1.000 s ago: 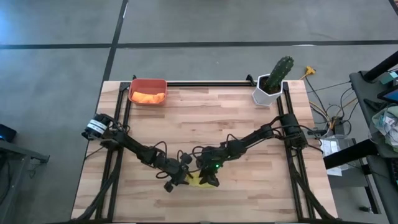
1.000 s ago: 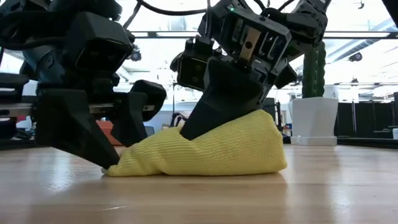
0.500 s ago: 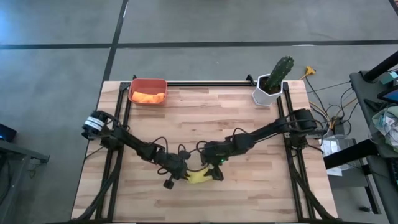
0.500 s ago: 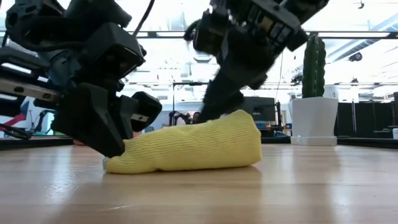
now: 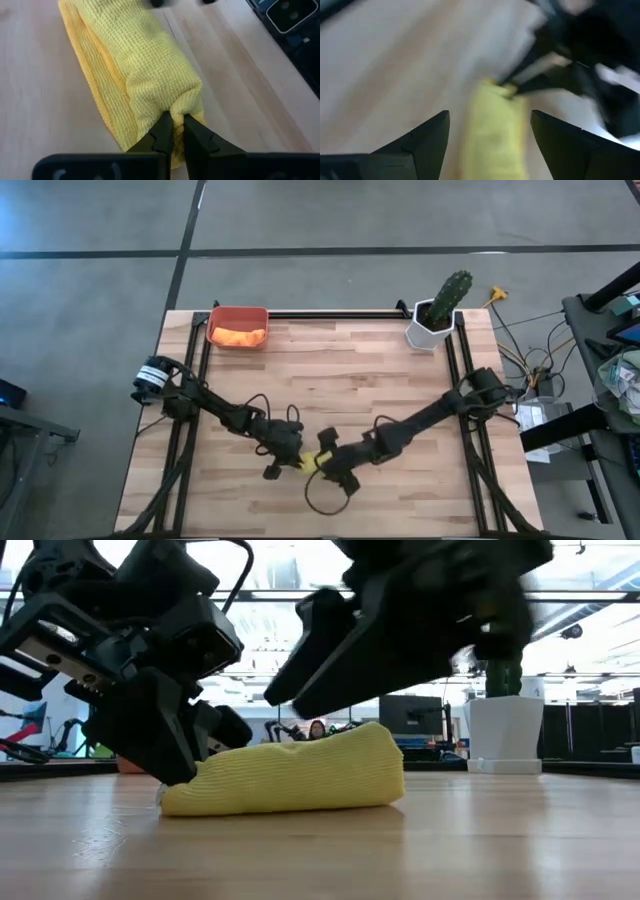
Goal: Roll microfiber towels into tight, uniform cylinder then place into a basket
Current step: Put the rolled yellow towel into the orange bin
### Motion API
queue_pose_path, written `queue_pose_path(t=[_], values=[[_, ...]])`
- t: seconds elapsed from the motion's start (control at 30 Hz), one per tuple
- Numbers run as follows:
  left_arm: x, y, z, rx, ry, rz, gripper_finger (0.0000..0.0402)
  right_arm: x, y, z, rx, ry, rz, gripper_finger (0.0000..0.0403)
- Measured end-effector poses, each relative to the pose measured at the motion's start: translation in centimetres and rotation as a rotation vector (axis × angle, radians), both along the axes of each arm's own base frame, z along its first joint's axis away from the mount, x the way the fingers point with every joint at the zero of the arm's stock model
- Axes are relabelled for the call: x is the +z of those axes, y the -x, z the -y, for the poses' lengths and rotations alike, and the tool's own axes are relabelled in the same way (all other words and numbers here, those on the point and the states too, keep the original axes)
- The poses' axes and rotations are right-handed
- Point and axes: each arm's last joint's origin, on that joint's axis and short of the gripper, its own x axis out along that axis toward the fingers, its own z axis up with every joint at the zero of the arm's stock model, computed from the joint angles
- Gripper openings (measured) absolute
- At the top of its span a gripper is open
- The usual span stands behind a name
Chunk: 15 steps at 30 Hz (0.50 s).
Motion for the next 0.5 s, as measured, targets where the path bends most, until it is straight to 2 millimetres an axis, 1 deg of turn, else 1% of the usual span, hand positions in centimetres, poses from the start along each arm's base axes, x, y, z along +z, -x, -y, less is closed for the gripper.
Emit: queue_pose_path(t=[0.13,0.27,0.37,0.5], values=[[0.2,-0.2,0.0,0.007,0.044,0.021,0.0011,-1.3,-0.3,0.7,-0.100,0.037,-0.016,0.0280],[0.7,-0.6,-0.4,0.044,0.121,0.034,0.0010,-2.7,-0.5,1.0,-0.108,0.042,-0.044,0.0287],[0.7,-0.7,-0.7,0.049,0.142,0.030,0.0010,-3.7,-0.6,0.9,-0.096,0.026,-0.072,0.0288],[0.8,-0.7,-0.7,0.034,0.154,0.027,0.0010,-4.4,-0.8,0.7,-0.118,-0.019,-0.083,0.0283]])
